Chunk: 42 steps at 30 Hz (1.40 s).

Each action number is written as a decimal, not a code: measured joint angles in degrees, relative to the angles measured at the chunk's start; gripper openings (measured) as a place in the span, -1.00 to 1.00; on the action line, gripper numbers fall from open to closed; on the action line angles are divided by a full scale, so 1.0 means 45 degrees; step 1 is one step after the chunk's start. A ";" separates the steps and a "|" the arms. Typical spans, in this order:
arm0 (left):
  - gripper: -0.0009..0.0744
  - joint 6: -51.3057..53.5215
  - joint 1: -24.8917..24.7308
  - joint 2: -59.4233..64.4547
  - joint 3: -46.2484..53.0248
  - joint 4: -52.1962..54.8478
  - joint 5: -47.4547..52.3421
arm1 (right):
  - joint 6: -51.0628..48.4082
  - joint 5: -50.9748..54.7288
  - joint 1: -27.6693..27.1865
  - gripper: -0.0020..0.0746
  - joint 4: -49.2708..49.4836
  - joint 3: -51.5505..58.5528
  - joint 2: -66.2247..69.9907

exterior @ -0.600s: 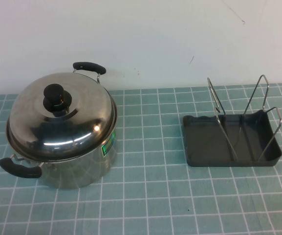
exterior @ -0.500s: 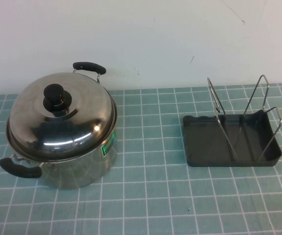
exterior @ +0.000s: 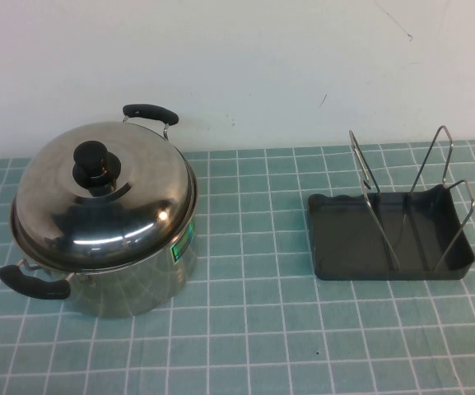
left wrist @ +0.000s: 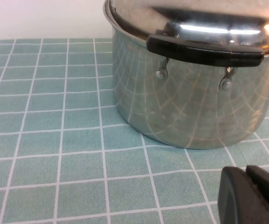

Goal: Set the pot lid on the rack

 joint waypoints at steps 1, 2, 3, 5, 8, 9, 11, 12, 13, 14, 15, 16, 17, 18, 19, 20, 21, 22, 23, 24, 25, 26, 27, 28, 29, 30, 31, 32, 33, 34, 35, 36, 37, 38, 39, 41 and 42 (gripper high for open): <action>-0.98 0.0000 0.0000 0.0000 0.0000 0.0000 0.0000 | 0.0000 0.0000 0.0000 -0.95 0.0000 0.0000 0.0000; -0.98 0.0000 0.0000 0.0000 0.0000 0.0000 0.0000 | 0.0000 0.0000 0.0000 -0.95 0.0000 0.0000 0.0000; -0.98 0.0000 0.0000 0.0000 0.0000 0.0000 0.0000 | 0.0000 0.0000 0.0000 -0.95 0.0000 0.0000 0.0000; -0.98 0.0000 0.0000 0.0000 0.0000 0.0000 0.0000 | 0.0000 0.0000 0.0000 -0.95 0.0000 0.0000 0.0000; -0.98 0.0000 0.0000 0.0000 0.0000 0.0000 0.0000 | 0.0000 0.0000 0.0000 -0.95 0.0000 0.0000 0.0000; -0.98 0.0000 0.0000 0.0000 0.0000 0.0000 0.0000 | 0.0000 0.0000 0.0000 -0.95 0.0000 0.0000 0.0000; -0.98 0.0000 0.0000 0.0000 0.0000 0.0000 0.0000 | 0.0000 0.0000 0.0000 -0.95 0.0000 0.0000 0.0000; -0.98 0.0000 0.0000 0.0000 0.0000 0.0000 0.0000 | 0.0000 0.0000 0.0000 -0.95 0.0000 0.0000 0.0000; -0.98 0.0000 0.0000 0.0000 0.0000 0.0000 0.0000 | 0.0000 0.0000 0.0000 -0.95 0.0000 0.0000 0.0000; -0.98 0.0000 0.0000 0.0000 0.0000 0.0000 0.0000 | 0.0000 0.0000 0.0000 -0.95 0.0000 0.0000 0.0000; -0.98 0.0000 0.0000 0.0000 0.0000 0.0000 0.0000 | 0.0000 0.0000 0.0000 -0.95 0.0000 0.0000 0.0000; -0.98 0.0000 0.0000 0.0000 0.0000 0.0000 0.0000 | 0.0000 0.0000 0.0000 -0.95 0.0000 0.0000 0.0000; -0.98 0.0000 0.0000 0.0000 0.0000 0.0000 0.0000 | 0.0000 0.0000 0.0000 -0.95 0.0000 0.0000 0.0000; -0.98 0.0000 0.0000 0.0000 0.0000 0.0000 0.0000 | 0.0000 0.0000 0.0000 -0.95 0.0000 0.0000 0.0000; -0.98 0.0000 0.0000 0.0000 0.0000 0.0000 0.0000 | 0.0000 0.0000 0.0000 -0.95 0.0000 0.0000 0.0000; -0.98 0.0000 0.0000 0.0000 0.0000 0.0000 0.0000 | 0.0000 0.0000 0.0000 -0.95 0.0000 0.0000 0.0000; -0.98 0.0000 0.0000 0.0000 0.0000 0.0000 0.0000 | 0.0000 0.0000 0.0000 -0.95 0.0000 0.0000 0.0000; -0.98 0.0000 0.0000 0.0000 0.0000 0.0000 0.0000 | 0.0000 0.0000 0.0000 -0.95 0.0000 0.0000 0.0000; -0.98 0.0000 0.0000 0.0000 0.0000 0.0000 0.0000 | 0.0000 0.0000 0.0000 -0.95 0.0000 0.0000 0.0000; -0.98 0.0000 0.0000 0.0000 0.0000 0.0000 0.0000 | 0.0000 0.0000 0.0000 -0.95 0.0000 0.0000 0.0000; -0.98 0.0000 0.0000 0.0000 0.0000 0.0000 -0.0027 | 0.0000 -0.0063 0.0000 -0.95 0.0000 0.0000 0.0000; -0.98 0.0000 0.0000 0.0000 0.0000 0.0000 -0.0126 | 0.0000 -0.0162 0.0000 -0.95 0.0000 0.0000 0.0000; -0.98 0.0000 0.0000 0.0000 0.0000 0.0026 -0.0291 | 0.0000 -0.0372 0.0000 -0.95 0.0000 0.0047 0.0000; -0.98 0.0000 0.0000 0.0000 0.0025 0.0046 -0.0525 | 0.0000 -0.0657 0.0000 -0.95 0.0009 0.0077 0.0000; -0.98 0.0000 0.0000 0.0000 0.0025 0.0054 -0.0876 | 0.0000 -0.1052 0.0000 -0.95 0.0029 0.0077 0.0000; -0.98 -0.0024 0.0000 0.0000 0.0025 0.0077 -0.1406 | 0.0000 -0.1591 0.0000 -0.95 0.0029 0.0077 0.0000; -0.98 -0.0024 0.0000 0.0000 0.0025 0.0083 -0.1915 | 0.0000 -0.2240 0.0000 -0.95 0.0029 0.0077 0.0000; -0.98 -0.0024 0.0000 0.0000 0.0025 0.0083 -0.2598 | 0.0000 -0.2827 0.0000 -0.95 0.0110 0.0077 0.0000; -0.98 -0.0024 0.0000 0.0000 0.0025 0.0083 -0.3329 | 0.0000 -0.3651 0.0000 -0.95 0.0110 0.0077 0.0000; -0.98 -0.0024 0.0000 0.0000 0.0025 0.0083 -0.3930 | 0.0000 -0.4576 0.0000 -0.95 0.0110 0.0077 0.0000; -0.98 -0.0024 0.0000 0.0000 0.0025 0.0083 -0.4667 | 0.0000 -0.5362 0.0000 -0.95 0.0110 0.0077 0.0000; -0.98 -0.0024 0.0000 0.0000 0.0025 0.0083 -0.5377 | 0.0000 -0.6389 0.0000 -0.95 0.0110 0.0077 0.0000; -0.98 -0.0024 0.0000 0.0000 0.0025 0.0083 -0.6038 | 0.0000 -0.7399 0.0000 -0.95 0.0110 0.0077 0.0000; -0.98 -0.0024 0.0000 0.0000 0.0025 0.0083 -0.6645 | 0.0000 -0.8368 0.0000 -0.95 0.0110 0.0077 0.0000; -0.98 -0.0024 0.0000 0.0000 0.0025 0.0083 -0.7188 | 0.0000 -0.9270 0.0000 -0.95 0.0110 0.0077 0.0000; -0.98 -0.0024 0.0000 0.0000 0.0025 0.0083 -0.8035 | 0.0067 -1.0710 0.0000 -0.95 0.0110 0.0077 0.0000; -0.98 -0.0024 0.0000 0.0000 0.0025 0.0083 -0.8352 | 0.0154 -1.1429 0.0000 -0.95 0.0110 0.0077 0.0000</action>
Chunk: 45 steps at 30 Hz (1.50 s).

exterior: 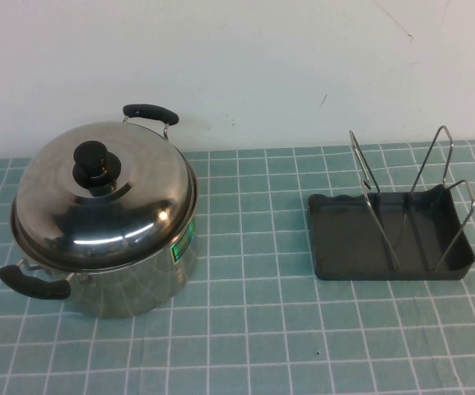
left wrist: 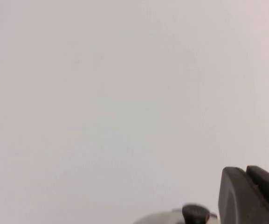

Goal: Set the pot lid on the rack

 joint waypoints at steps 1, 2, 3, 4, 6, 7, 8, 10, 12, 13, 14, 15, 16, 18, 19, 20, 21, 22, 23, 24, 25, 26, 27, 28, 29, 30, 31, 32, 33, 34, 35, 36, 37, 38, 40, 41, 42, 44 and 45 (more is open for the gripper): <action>-0.98 0.0000 0.0000 0.0000 0.0000 0.0000 -0.0341 | 0.0076 -0.0537 0.0000 -0.95 0.0000 0.0000 0.0000; -0.98 0.0000 0.0000 0.0000 0.0000 0.0000 -0.0614 | 0.0139 -0.1174 0.0000 -0.95 0.0000 0.0000 0.0000; -0.98 0.0000 0.0000 0.0000 0.0000 0.0000 -0.0835 | 0.0193 -0.1743 0.0000 -0.95 0.0000 0.0000 0.0000; -0.98 0.0024 0.0000 0.0000 0.0000 0.0000 -0.0987 | 0.0222 -0.2213 0.0000 -0.95 0.0000 0.0000 -0.0008; -0.98 0.0108 0.0000 0.0000 0.0000 -0.0029 -0.1410 | 0.0273 -0.2726 0.0000 -0.95 0.0000 0.0000 -0.0008; -0.98 0.0141 0.0000 0.0000 0.0000 -0.0100 -0.1679 | 0.0409 -0.2824 0.0000 -0.95 0.0000 0.0000 -0.0008; -0.98 0.0192 0.0000 0.0000 0.0000 -0.0225 -0.1973 | 0.0533 -0.2874 0.0000 -0.95 0.0000 0.0000 -0.0008; -0.98 0.0226 0.0000 0.0000 0.0000 -0.0545 -0.2404 | 0.0737 -0.2929 0.0000 -0.95 0.0000 0.0000 -0.0008; -0.98 0.0326 0.0000 0.0000 -0.0047 -0.1127 -0.2323 | 0.0789 -0.2752 0.0000 -0.95 0.0000 0.0000 -0.0008; -0.98 0.0414 0.0000 0.0000 -0.0179 -0.1556 -0.1995 | 0.0789 -0.2311 0.0000 -0.95 0.0000 -0.0062 -0.0008; -0.98 0.0549 0.0000 0.0000 -0.0450 -0.2026 -0.1450 | 0.0789 -0.1711 0.0000 -0.95 0.0000 -0.0191 -0.0008; -0.98 0.0762 0.0000 0.0000 -0.0815 -0.2482 -0.0884 | 0.0798 -0.0766 0.0000 -0.95 0.0000 -0.0524 -0.0008; -0.98 0.0987 0.0000 0.0043 -0.1139 -0.2802 -0.0408 | 0.0818 0.0260 0.0000 -0.95 0.0000 -0.0880 -0.0008; -0.98 0.1626 0.0000 0.0500 -0.1997 -0.3293 0.0206 | 0.0818 0.2100 0.0000 -0.95 0.0000 -0.1543 -0.0008; -0.98 0.1884 0.0000 0.0774 -0.2410 -0.3382 0.0382 | 0.0818 0.2773 0.0000 -0.95 0.0000 -0.1860 -0.0008; -0.98 0.2112 0.0000 0.1182 -0.2818 -0.3432 0.0578 | 0.0818 0.3293 0.0000 -0.95 -0.0233 -0.2128 -0.0008; -0.98 0.2274 0.0000 0.1654 -0.3225 -0.3496 0.0821 | 0.0818 0.3661 0.0000 -0.95 -0.0491 -0.2316 -0.0008; -0.98 0.2377 0.0000 0.2065 -0.3562 -0.3555 0.1045 | 0.0818 0.4087 0.0000 -0.95 -0.0970 -0.2514 -0.0008; -0.98 0.2409 0.0000 0.2616 -0.3994 -0.3569 0.1359 | 0.0818 0.4551 0.0000 -0.95 -0.1531 -0.2677 -0.0008; -0.98 0.2426 0.0000 0.3212 -0.4426 -0.3569 0.1718 | 0.0818 0.4947 0.0000 -0.95 -0.1969 -0.2778 -0.0008; -0.98 0.2459 0.0000 0.3832 -0.4771 -0.3586 0.2048 | 0.0818 0.5470 0.0000 -0.95 -0.2406 -0.2837 -0.0008; -0.98 0.2496 0.0000 0.4463 -0.5184 -0.3586 0.2312 | 0.0818 0.6080 0.0000 -0.95 -0.2655 -0.2858 -0.0008; -0.98 0.2522 0.0000 0.5096 -0.5555 -0.3586 0.2498 | 0.0818 0.6770 0.0000 -0.95 -0.2687 -0.2884 -0.0008; -0.98 0.2534 0.0000 0.5594 -0.5884 -0.3586 0.2590 | 0.0844 0.7476 0.0000 -0.95 -0.2629 -0.2884 -0.0008; -0.98 0.2552 0.0000 0.6203 -0.6160 -0.3586 0.2588 | 0.0845 0.8141 0.0000 -0.95 -0.2481 -0.2884 -0.0008; -0.98 0.2552 0.0000 0.6807 -0.6394 -0.3586 0.2558 | 0.0845 0.8587 0.0000 -0.95 -0.2356 -0.2884 -0.0008; -0.98 0.2552 0.0000 0.7292 -0.6542 -0.3586 0.2462 | 0.0868 0.9025 0.0000 -0.95 -0.2215 -0.2884 -0.0008; -0.98 0.2552 0.0000 0.7902 -0.6697 -0.3586 0.2335 | 0.0865 0.9322 0.0000 -0.95 -0.2146 -0.2884 -0.0008; -0.98 0.2552 0.0000 0.8555 -0.6839 -0.3547 0.2269 | 0.0865 0.9462 0.0000 -0.95 -0.2096 -0.2884 -0.0008; -0.98 0.2552 0.0000 0.9198 -0.6944 -0.3420 0.2269 | 0.0865 0.9513 0.0000 -0.95 -0.2054 -0.2884 -0.0008; -0.98 0.2552 0.0000 0.9827 -0.7088 -0.3200 0.2269 | 0.0872 0.9513 0.0000 -0.95 -0.2033 -0.2884 -0.0008; -0.98 0.2552 0.0000 1.0451 -0.7248 -0.2951 0.2269 | 0.0895 0.9513 0.0000 -0.95 -0.2013 -0.2884 -0.0008; -0.96 0.2552 0.0000 1.0949 -0.7425 -0.2742 0.2269 | 0.0895 0.9545 0.0000 -0.95 -0.2003 -0.2884 -0.0008; -0.92 0.2552 0.0000 1.1555 -0.7623 -0.2507 0.2269 | 0.0924 0.9570 0.0000 -0.95 -0.2003 -0.2884 -0.0008; -0.74 0.2552 -0.0060 1.2694 -0.8058 -0.2252 0.2269 | 0.0922 0.9698 0.0000 -0.95 -0.1983 -0.2884 -0.0008; -0.62 0.2552 -0.0125 1.3113 -0.8242 -0.2188 0.2269 | 0.0922 0.9731 0.0000 -0.95 -0.1983 -0.2884 -0.0008; -0.46 0.2552 -0.0222 1.3648 -0.8470 -0.2125 0.2242 | 0.0922 0.9796 0.0000 -0.95 -0.1983 -0.2884 -0.0008; -0.11 0.2552 -0.0469 1.4470 -0.8829 -0.1823 0.2242 | 0.0946 0.9999 0.0000 -0.95 -0.1983 -0.2884 -0.0008; 0.07 0.2552 -0.0631 1.4866 -0.9003 -0.1555 0.2113 | 0.0946 1.0067 0.0000 -0.95 -0.1983 -0.2884 -0.0008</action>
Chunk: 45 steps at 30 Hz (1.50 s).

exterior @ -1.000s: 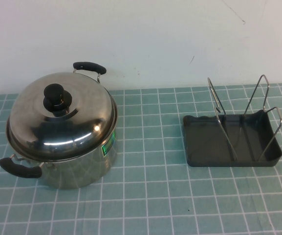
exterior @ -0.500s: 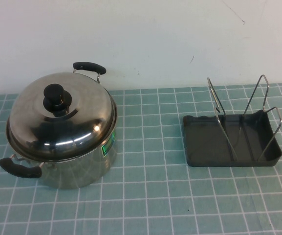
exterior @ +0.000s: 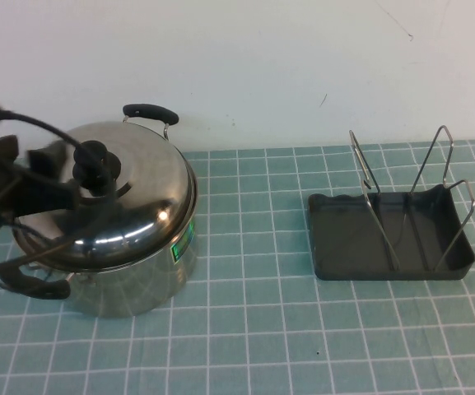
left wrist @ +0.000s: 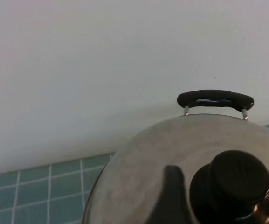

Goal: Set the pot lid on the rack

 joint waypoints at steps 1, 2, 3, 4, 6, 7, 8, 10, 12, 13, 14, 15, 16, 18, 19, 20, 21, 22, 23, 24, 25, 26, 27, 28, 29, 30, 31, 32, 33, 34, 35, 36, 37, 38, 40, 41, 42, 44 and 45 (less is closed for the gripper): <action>0.24 0.0000 -0.0161 0.0368 -0.0148 0.0279 -0.0193 | 0.0000 0.0030 0.0000 -0.95 0.0000 0.0000 0.0000; 0.38 0.0000 -0.0322 0.0714 -0.0265 0.0482 -0.0464 | -0.0026 0.0076 0.0000 -0.95 0.0000 0.0000 0.0000; 0.47 0.0028 -0.0486 0.1045 -0.0352 0.0774 -0.0786 | -0.0026 0.0076 0.0000 -0.95 0.0000 0.0000 0.0000; 0.53 0.0028 -0.0638 0.1363 -0.0423 0.0901 -0.1148 | -0.0050 0.0076 0.0000 -0.95 0.0000 0.0000 0.0000; 0.59 0.0028 -0.0805 0.1889 -0.0497 0.1068 -0.1897 | -0.0075 0.0076 0.0000 -0.95 0.0000 0.0000 0.0000; 0.61 0.0028 -0.0863 0.2162 -0.0505 0.1130 -0.2311 | -0.0076 0.0087 0.0000 -0.95 0.0000 0.0000 0.0000; 0.62 0.0028 -0.0893 0.2367 -0.0518 0.1163 -0.2616 | -0.0076 0.0106 0.0000 -0.95 0.0000 0.0000 0.0000; 0.63 0.0028 -0.0915 0.2821 -0.0518 0.1183 -0.3242 | -0.0076 0.0115 0.0000 -0.95 0.0000 0.0000 0.0000; 0.64 0.0057 -0.0915 0.3232 -0.0518 0.1190 -0.3749 | -0.0076 0.0135 0.0000 -0.95 0.0000 0.0000 0.0000; 0.64 0.0086 -0.0915 0.3424 -0.0537 0.1190 -0.3965 | -0.0076 0.0135 0.0000 -0.95 0.0000 0.0000 0.0000; 0.64 0.0115 -0.0915 0.3572 -0.0537 0.1190 -0.4148 | -0.0076 0.0135 0.0000 -0.95 0.0000 0.0000 0.0000; 0.64 0.0169 -0.0915 0.3749 -0.0537 0.1190 -0.4348 | -0.0076 0.0135 0.0000 -0.95 0.0000 0.0000 0.0000; 0.64 0.0209 -0.0915 0.3906 -0.0537 0.1160 -0.4515 | -0.0076 0.0135 0.0000 -0.95 0.0000 0.0000 0.0000; 0.64 0.0282 -0.0915 0.4154 -0.0537 0.0878 -0.4805 | -0.0076 0.0165 0.0000 -0.95 0.0000 0.0000 0.0000; 0.64 0.0294 -0.0915 0.4254 -0.0537 0.0669 -0.4913 | -0.0076 0.0165 0.0000 -0.95 0.0000 0.0000 0.0000; 0.65 0.0305 -0.0915 0.4315 -0.0537 0.0480 -0.5000 | -0.0076 0.0165 0.0000 -0.95 0.0000 0.0000 0.0000; 0.65 0.0324 -0.0915 0.4401 -0.0537 0.0330 -0.5108 | -0.0076 0.0165 0.0000 -0.95 0.0000 0.0000 0.0000; 0.65 0.0350 -0.0915 0.4428 -0.0537 0.0249 -0.5203 | -0.0076 0.0165 0.0000 -0.95 0.0000 0.0000 0.0000; 0.65 0.0350 -0.0915 0.4493 -0.0537 0.0180 -0.5231 | -0.0076 0.0165 0.0000 -0.95 0.0000 0.0000 0.0000; 0.65 0.0350 -0.0915 0.4528 -0.0537 0.0149 -0.5262 | -0.0076 0.0165 0.0000 -0.95 0.0000 0.0000 0.0000; 0.64 0.0350 -0.0915 0.4610 -0.0537 0.0143 -0.5262 | -0.0076 0.0165 0.0000 -0.95 0.0000 0.0000 0.0000; 0.63 0.0374 -0.0915 0.4665 -0.0537 0.0123 -0.5262 | -0.0076 0.0165 0.0000 -0.95 0.0000 0.0027 0.0000; 0.59 0.0371 -0.0915 0.4727 -0.0537 0.0123 -0.5262 | -0.0076 0.0165 0.0000 -0.95 0.0000 0.0052 0.0000; 0.52 0.0371 -0.0915 0.4822 -0.0548 0.0114 -0.5262 | -0.0076 0.0165 0.0000 -0.95 0.0000 0.0048 0.0000; 0.44 0.0371 -0.0915 0.4883 -0.0548 0.0114 -0.5262 | -0.0076 0.0165 0.0000 -0.95 0.0000 0.0048 0.0000; 0.33 0.0376 -0.0915 0.4945 -0.0548 0.0114 -0.5262 | -0.0076 0.0165 0.0000 -0.95 0.0000 0.0048 0.0000; 0.19 0.0376 -0.0915 0.5025 -0.0548 0.0114 -0.5262 | -0.0076 0.0165 0.0000 -0.95 0.0000 0.0048 0.0000; 0.03 0.0376 -0.0915 0.5050 -0.0567 0.0114 -0.5331 | -0.0076 0.0165 0.0000 -0.95 0.0000 0.0048 0.0000; -0.14 0.0376 -0.0915 0.5050 -0.0567 0.0140 -0.5350 | -0.0076 0.0165 0.0000 -0.95 0.0000 0.0048 0.0000; -0.15 0.0404 -0.0943 0.5050 -0.0580 0.0140 -0.5362 | -0.0076 0.0165 0.0000 -0.95 0.0000 0.0048 0.0000; -0.15 0.0404 -0.0943 0.5069 -0.0580 0.0140 -0.5436 | -0.0076 0.0165 0.0000 -0.95 0.0000 0.0048 0.0000; -0.15 0.0404 -0.0943 0.5069 -0.0580 0.0140 -0.5533 | -0.0076 0.0165 0.0000 -0.95 0.0000 0.0048 0.0000; -0.15 0.0404 -0.0943 0.5069 -0.0580 0.0140 -0.5669 | -0.0076 0.0165 0.0000 -0.95 0.0027 0.0048 0.0000; -0.15 0.0404 -0.0943 0.5069 -0.0580 0.0140 -0.5823 | -0.0076 0.0165 0.0000 -0.95 0.0088 0.0048 0.0000; -0.15 0.0404 -0.0943 0.5069 -0.0580 0.0116 -0.6246 | -0.0076 0.0211 0.0000 -0.95 0.0138 0.0048 0.0000; -0.15 0.0404 -0.0943 0.5037 -0.0580 0.0116 -0.6446 | -0.0076 0.0312 0.0000 -0.95 0.0167 0.0014 0.0000; -0.15 0.0404 -0.0943 0.4932 -0.0580 0.0116 -0.6604 | -0.0076 0.0432 0.0000 -0.95 0.0187 -0.0044 0.0000; -0.15 0.0281 -0.0943 0.4666 -0.0580 0.0188 -0.6799 | -0.0124 0.0687 0.0000 -0.95 0.0294 -0.0328 0.0000; -0.15 0.0024 -0.0943 0.4454 -0.0580 0.0299 -0.6952 | -0.0124 0.0824 0.0000 -0.95 0.0429 -0.0490 0.0000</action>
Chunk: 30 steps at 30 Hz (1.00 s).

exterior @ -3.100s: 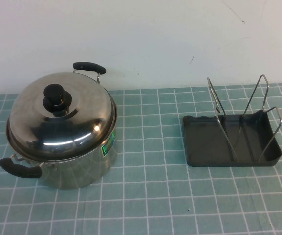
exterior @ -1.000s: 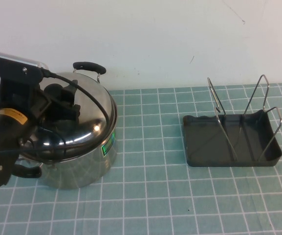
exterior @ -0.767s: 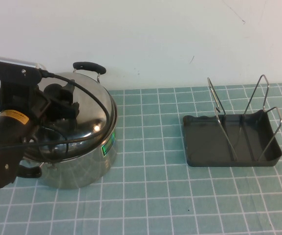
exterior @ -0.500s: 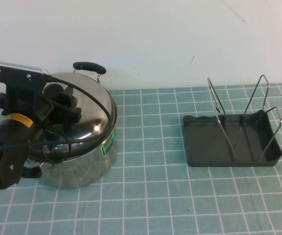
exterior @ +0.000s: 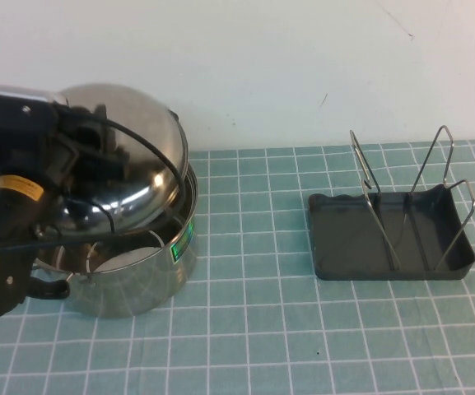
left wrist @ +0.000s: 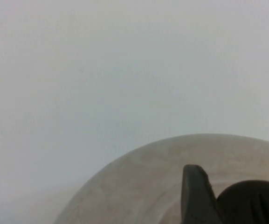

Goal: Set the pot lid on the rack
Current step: Hand over the pot lid

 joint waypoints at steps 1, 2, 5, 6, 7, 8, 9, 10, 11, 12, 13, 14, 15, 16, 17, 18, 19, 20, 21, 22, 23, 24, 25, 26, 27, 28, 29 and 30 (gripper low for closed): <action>-0.15 -0.0369 0.0000 -0.0252 0.0000 0.0138 -0.0206 | -0.0037 0.0237 0.0000 -0.95 0.0283 -0.0245 0.0000; -0.15 -0.0775 0.0000 -0.0480 0.0000 0.0279 -0.0361 | -0.0185 0.0504 0.0000 -0.95 0.0760 -0.0529 0.0000; -0.15 -0.3161 0.0000 -0.1391 0.0000 0.1016 -0.1283 | -0.1452 0.1513 0.0000 -0.95 0.3123 -0.1445 0.0000; -0.15 -0.4132 0.0000 -0.1678 0.0000 0.1409 -0.1665 | -0.2078 0.1910 0.0000 -0.95 0.4264 -0.1741 0.0000; -0.15 -0.4879 0.0000 -0.1881 0.0000 0.1798 -0.2118 | -0.2598 0.2341 0.0000 -0.95 0.5252 -0.1999 0.0000; -0.15 -0.5704 0.0000 -0.2116 0.0000 0.2429 -0.2677 | -0.3191 0.2830 0.0000 -0.95 0.6529 -0.2217 0.0000; -0.15 -0.6354 0.0000 -0.2321 0.0000 0.3172 -0.3356 | -0.3757 0.3389 0.0000 -0.95 0.7855 -0.2384 0.0000; -0.15 -0.6796 0.0000 -0.2501 0.0000 0.3976 -0.3962 | -0.4219 0.3888 0.0000 -0.95 0.9196 -0.2471 0.0100; -0.15 -0.7035 0.0000 -0.2649 0.0000 0.4596 -0.4329 | -0.4830 0.4505 0.0000 -0.95 1.0568 -0.2567 0.0295; -0.15 -0.7256 -0.0113 -0.2828 0.0000 0.5262 -0.4650 | -0.5348 0.4989 0.0000 -0.95 1.1641 -0.2571 0.0578; -0.15 -0.7456 -0.0308 -0.2999 -0.0018 0.5715 -0.4797 | -0.6042 0.5567 0.0000 -0.95 1.2941 -0.2571 0.0911; -0.15 -0.7664 -0.0521 -0.3133 -0.0030 0.6029 -0.4857 | -0.6811 0.6097 0.0000 -0.95 1.4185 -0.2571 0.1262; -0.15 -0.7803 -0.0832 -0.3291 -0.0051 0.6204 -0.4884 | -0.7649 0.6512 0.0000 -0.95 1.5429 -0.2571 0.1603; -0.15 -0.7916 -0.1191 -0.3446 -0.0065 0.6316 -0.4910 | -0.8534 0.6822 0.0000 -0.95 1.6429 -0.2571 0.1862; -0.15 -0.7974 -0.1597 -0.3573 -0.0065 0.6396 -0.4937 | -0.9443 0.7055 0.0000 -0.95 1.7681 -0.2571 0.2157; -0.15 -0.8010 -0.2031 -0.3667 -0.0065 0.6450 -0.4994 | -1.0334 0.7205 0.0000 -0.95 1.8933 -0.2571 0.2421; -0.15 -0.8030 -0.2489 -0.3723 -0.0065 0.6474 -0.5042 | -1.0995 0.7263 0.0000 -0.95 2.0127 -0.2571 0.2611; -0.15 -0.8030 -0.2963 -0.3720 -0.0065 0.6474 -0.5105 | -1.1668 0.7309 0.0000 -0.95 2.1161 -0.2571 0.2827; -0.15 -0.8030 -0.3356 -0.3720 -0.0065 0.6499 -0.5105 | -1.2128 0.7319 0.0000 -0.94 2.1836 -0.2621 0.3019; -0.15 -0.8030 -0.3854 -0.3720 -0.0065 0.6499 -0.5105 | -1.2357 0.7342 0.0000 -0.92 2.2156 -0.2659 0.3200; -0.15 -0.8030 -0.4347 -0.3720 -0.0065 0.6475 -0.5105 | -1.2546 0.7451 0.0000 -0.86 2.2455 -0.2716 0.3381; -0.15 -0.8005 -0.4729 -0.3720 -0.0065 0.6415 -0.5105 | -1.2623 0.7609 0.0000 -0.78 2.2659 -0.2747 0.3539; -0.15 -0.7889 -0.5197 -0.3720 -0.0065 0.6311 -0.5105 | -1.2623 0.7749 0.0000 -0.65 2.2725 -0.2768 0.3645; -0.15 -0.7682 -0.5637 -0.3720 -0.0065 0.6147 -0.5105 | -1.2510 0.7894 0.0000 -0.50 2.2758 -0.2768 0.3755; -0.15 -0.7478 -0.5975 -0.3720 -0.0065 0.6059 -0.5105 | -1.2274 0.8010 0.0000 -0.32 2.2789 -0.2768 0.3814; -0.15 -0.7255 -0.6356 -0.3720 -0.0065 0.5963 -0.5105 | -1.2006 0.8034 0.0000 -0.16 2.2808 -0.2768 0.3844; -0.15 -0.7157 -0.6661 -0.3720 -0.0065 0.5783 -0.5105 | -1.1631 0.8034 0.0000 0.05 2.2808 -0.2768 0.3844; -0.15 -0.7099 -0.6922 -0.3720 -0.0065 0.5640 -0.5105 | -1.1195 0.8034 0.0000 0.24 2.2837 -0.2768 0.3863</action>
